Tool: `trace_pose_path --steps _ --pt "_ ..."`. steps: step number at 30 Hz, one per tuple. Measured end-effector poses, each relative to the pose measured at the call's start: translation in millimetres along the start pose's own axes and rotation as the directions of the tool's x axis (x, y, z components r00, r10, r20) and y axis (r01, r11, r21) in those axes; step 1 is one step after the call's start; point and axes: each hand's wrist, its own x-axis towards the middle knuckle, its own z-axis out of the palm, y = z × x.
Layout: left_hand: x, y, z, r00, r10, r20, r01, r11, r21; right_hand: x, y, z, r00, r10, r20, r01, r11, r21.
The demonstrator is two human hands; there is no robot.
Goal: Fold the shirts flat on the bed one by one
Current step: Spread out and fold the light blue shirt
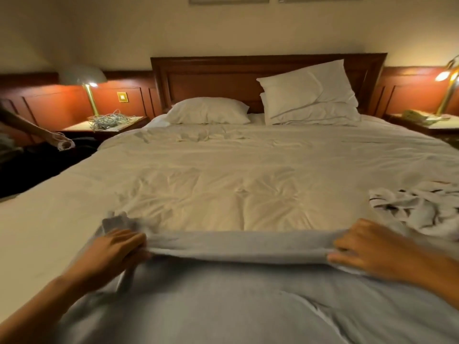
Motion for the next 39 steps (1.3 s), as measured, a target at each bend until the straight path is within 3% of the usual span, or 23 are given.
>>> trace_pose_path --steps 4,6,10,13,16,19,22,23,25,26,28,30,34,37,39 --pt "-44 23 -6 0.992 -0.090 0.091 0.093 0.995 -0.032 -46 -35 8 0.964 0.090 0.250 -0.071 0.994 -0.085" --pt "-54 26 -8 0.988 -0.140 0.070 0.142 0.990 -0.023 -55 -40 6 0.966 0.138 0.220 -0.116 0.987 -0.111" --pt "-52 30 -17 0.979 -0.199 0.052 0.201 0.979 -0.034 -56 -49 -10 0.997 0.073 -0.007 -0.073 0.985 -0.158" --pt "-45 33 -30 0.984 -0.171 0.058 0.172 0.985 -0.020 -53 -60 -32 0.970 0.163 0.179 -0.121 0.967 -0.224" --pt "-34 32 -47 0.967 -0.180 0.180 0.175 0.984 0.043 -56 -63 -39 0.900 0.274 0.340 -0.253 0.962 -0.105" --pt "-33 26 -57 0.896 -0.264 0.358 0.270 0.962 0.034 -50 -68 -41 0.890 0.292 0.351 -0.293 0.955 -0.053" --pt "-33 19 -54 0.867 -0.435 0.244 0.456 0.889 -0.035 -38 -79 -30 0.925 0.284 0.254 -0.319 0.942 0.108" --pt "-31 17 -50 0.810 -0.552 0.197 0.570 0.821 -0.042 -32 -87 -24 0.928 0.294 0.230 -0.341 0.918 0.203" --pt "-28 10 -43 0.622 -0.757 0.202 0.782 0.612 -0.117 -19 -106 -7 0.931 0.313 0.186 -0.364 0.821 0.441" --pt "-26 7 -38 0.550 -0.802 0.233 0.835 0.527 -0.158 -12 -118 1 0.930 0.322 0.175 -0.363 0.748 0.556" --pt "-24 5 -31 0.483 -0.832 0.273 0.874 0.438 -0.210 1 -143 15 0.917 0.366 0.161 -0.365 0.602 0.710" --pt "-23 4 -24 0.461 -0.848 0.261 0.884 0.414 -0.218 11 -164 28 0.892 0.429 0.144 -0.384 0.550 0.742" --pt "-22 -5 -29 0.468 -0.857 0.217 0.872 0.408 -0.270 23 -178 38 0.848 0.525 0.071 -0.424 0.593 0.685" --pt "-29 -14 -47 0.480 -0.858 0.181 0.847 0.400 -0.350 24 -174 35 0.825 0.563 0.046 -0.380 0.493 0.783" --pt "-38 -22 -57 0.493 -0.837 0.237 0.848 0.402 -0.344 20 -170 32 0.837 0.546 0.039 -0.344 0.469 0.814"
